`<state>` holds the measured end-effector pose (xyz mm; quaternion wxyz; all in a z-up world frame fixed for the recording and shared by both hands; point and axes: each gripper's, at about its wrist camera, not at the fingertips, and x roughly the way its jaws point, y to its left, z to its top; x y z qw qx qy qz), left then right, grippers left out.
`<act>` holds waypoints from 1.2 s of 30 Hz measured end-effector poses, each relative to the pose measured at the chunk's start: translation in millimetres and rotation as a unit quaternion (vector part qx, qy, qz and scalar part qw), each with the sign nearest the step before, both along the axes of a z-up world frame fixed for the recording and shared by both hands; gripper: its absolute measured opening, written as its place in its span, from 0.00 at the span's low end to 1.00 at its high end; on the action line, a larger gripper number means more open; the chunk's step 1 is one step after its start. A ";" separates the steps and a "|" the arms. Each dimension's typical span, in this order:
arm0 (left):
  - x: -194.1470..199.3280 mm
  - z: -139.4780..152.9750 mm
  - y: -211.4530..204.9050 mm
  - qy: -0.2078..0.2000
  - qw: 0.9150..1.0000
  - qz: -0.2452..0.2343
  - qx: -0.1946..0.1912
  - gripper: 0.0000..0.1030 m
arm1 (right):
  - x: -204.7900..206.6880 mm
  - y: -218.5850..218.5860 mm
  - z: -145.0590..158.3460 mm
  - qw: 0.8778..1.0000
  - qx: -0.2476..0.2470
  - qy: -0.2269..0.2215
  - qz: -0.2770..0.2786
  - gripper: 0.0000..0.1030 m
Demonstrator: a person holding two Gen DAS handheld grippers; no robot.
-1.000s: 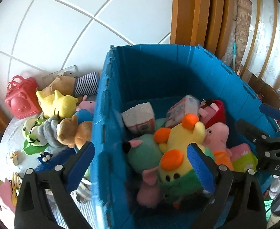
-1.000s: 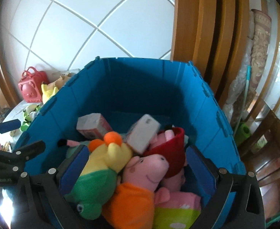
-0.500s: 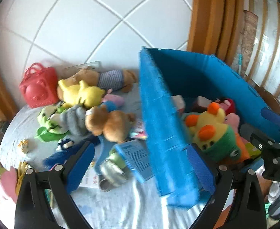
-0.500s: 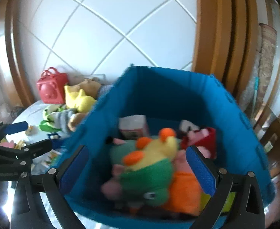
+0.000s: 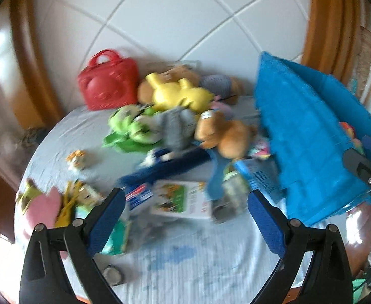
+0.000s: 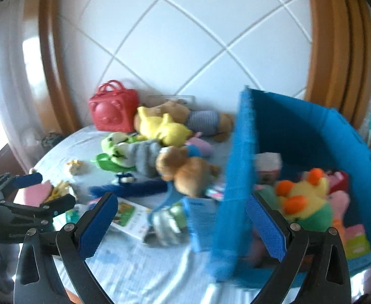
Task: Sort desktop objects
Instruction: 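Move both tools back over the table toward the tape roll and metal clip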
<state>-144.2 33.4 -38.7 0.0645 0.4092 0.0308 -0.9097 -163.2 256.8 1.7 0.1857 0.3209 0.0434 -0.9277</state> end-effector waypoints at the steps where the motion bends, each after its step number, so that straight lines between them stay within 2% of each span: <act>1: 3.5 -4.5 -11.4 -0.003 1.000 0.009 0.000 0.96 | 1.0 -10.3 -3.9 1.000 0.000 -0.003 0.005 1.00; 9: 22.5 -30.8 -74.8 -0.024 0.996 0.087 0.012 0.96 | -11.0 -63.8 -46.3 0.998 0.016 -0.042 0.037 1.00; 12: 21.9 -35.1 -86.4 -0.029 0.993 0.115 0.016 0.96 | -18.8 -70.1 -56.3 0.997 0.021 -0.047 0.049 1.00; 18: 3.4 -44.4 -89.2 -0.043 0.990 0.136 0.012 0.96 | -43.3 -69.2 -80.5 0.995 0.030 -0.071 0.060 1.00; 27: -43.6 -87.0 -73.6 -0.085 0.993 0.086 0.018 0.96 | -65.6 -68.5 -137.7 0.990 0.060 -0.122 0.037 1.00; 33: -83.0 -104.9 -70.6 -0.088 0.996 0.015 0.014 0.96 | -77.7 -72.1 -176.0 0.986 0.075 -0.151 0.003 0.94; 34: -90.5 -109.4 -70.5 -0.091 0.996 0.000 0.013 0.96 | -79.1 -73.7 -181.2 0.985 0.079 -0.152 -0.007 0.92; 36: -108.0 -122.2 -70.2 -0.101 0.994 -0.037 0.012 0.96 | -82.4 -76.7 -190.5 0.984 0.086 -0.154 -0.032 0.74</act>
